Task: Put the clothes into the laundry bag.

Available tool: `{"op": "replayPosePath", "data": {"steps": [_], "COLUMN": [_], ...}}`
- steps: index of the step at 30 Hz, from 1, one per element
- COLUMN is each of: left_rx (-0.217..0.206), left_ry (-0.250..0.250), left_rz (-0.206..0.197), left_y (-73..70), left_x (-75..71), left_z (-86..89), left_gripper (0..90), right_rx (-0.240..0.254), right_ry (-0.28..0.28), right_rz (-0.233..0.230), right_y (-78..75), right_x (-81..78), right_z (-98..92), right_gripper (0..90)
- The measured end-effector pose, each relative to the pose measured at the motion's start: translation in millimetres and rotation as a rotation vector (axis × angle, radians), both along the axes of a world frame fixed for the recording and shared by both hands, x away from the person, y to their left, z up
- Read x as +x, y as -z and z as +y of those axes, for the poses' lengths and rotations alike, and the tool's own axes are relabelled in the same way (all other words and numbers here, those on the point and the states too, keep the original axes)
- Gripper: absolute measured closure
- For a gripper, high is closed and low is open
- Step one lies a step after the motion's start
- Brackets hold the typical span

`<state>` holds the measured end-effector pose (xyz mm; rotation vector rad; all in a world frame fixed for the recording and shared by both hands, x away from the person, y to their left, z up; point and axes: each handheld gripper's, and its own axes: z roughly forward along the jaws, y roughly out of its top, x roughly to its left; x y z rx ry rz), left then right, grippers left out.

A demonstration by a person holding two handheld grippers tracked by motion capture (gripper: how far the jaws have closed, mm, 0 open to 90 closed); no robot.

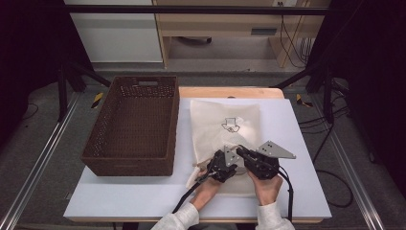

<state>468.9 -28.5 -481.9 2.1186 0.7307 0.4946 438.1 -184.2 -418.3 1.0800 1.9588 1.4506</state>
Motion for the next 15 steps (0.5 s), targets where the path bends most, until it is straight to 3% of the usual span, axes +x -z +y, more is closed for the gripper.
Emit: {"op": "replayPosePath", "data": {"steps": [2,3,6,7,8,9,12,14,15], "left_rx": [-0.011,-0.017,-0.005,0.006,0.006,0.005,0.002,0.01,0.018], "left_ry": [0.013,0.028,0.051,0.072,0.072,0.08,0.078,0.065,0.033], "left_rz": [0.025,0.041,0.042,0.03,0.03,0.013,0.0,-0.007,-0.006], "left_y": [-2.3,-6.5,-12.7,-20.7,-20.7,-30.3,-39.9,-46.4,-49.5], "left_x": [-4.4,-11.7,-21.2,-32.2,-32.2,-42.1,-49.5,-54.5,-56.6], "left_z": [2.5,5.4,10.5,19.4,19.4,31.8,47.4,64.7,82.1], "left_gripper": [65.0,54.3,44.0,42.5,40.5,38.9,37.5,37.4,37.6], "right_rx": [0.002,0.004,-0.002,-0.001,-0.001,0.001,0.0,-0.006,-0.006], "right_ry": [0.0,-0.001,-0.001,0.003,0.003,0.003,0.002,0.002,0.001], "right_rz": [0.001,0.005,0.001,-0.002,-0.002,-0.001,-0.003,-0.004,-0.003], "right_y": [0.3,1.1,1.0,0.4,0.4,-0.2,-0.6,-1.3,-1.5], "right_x": [0.3,1.1,0.7,0.3,0.3,-0.1,-0.2,-0.9,-1.0], "right_z": [-0.4,-0.3,0.4,0.2,0.2,-0.8,-1.4,-1.7,-1.8], "right_gripper": [86.5,86.5,86.5,86.5,86.5,86.4,86.4,86.3,86.4]}}
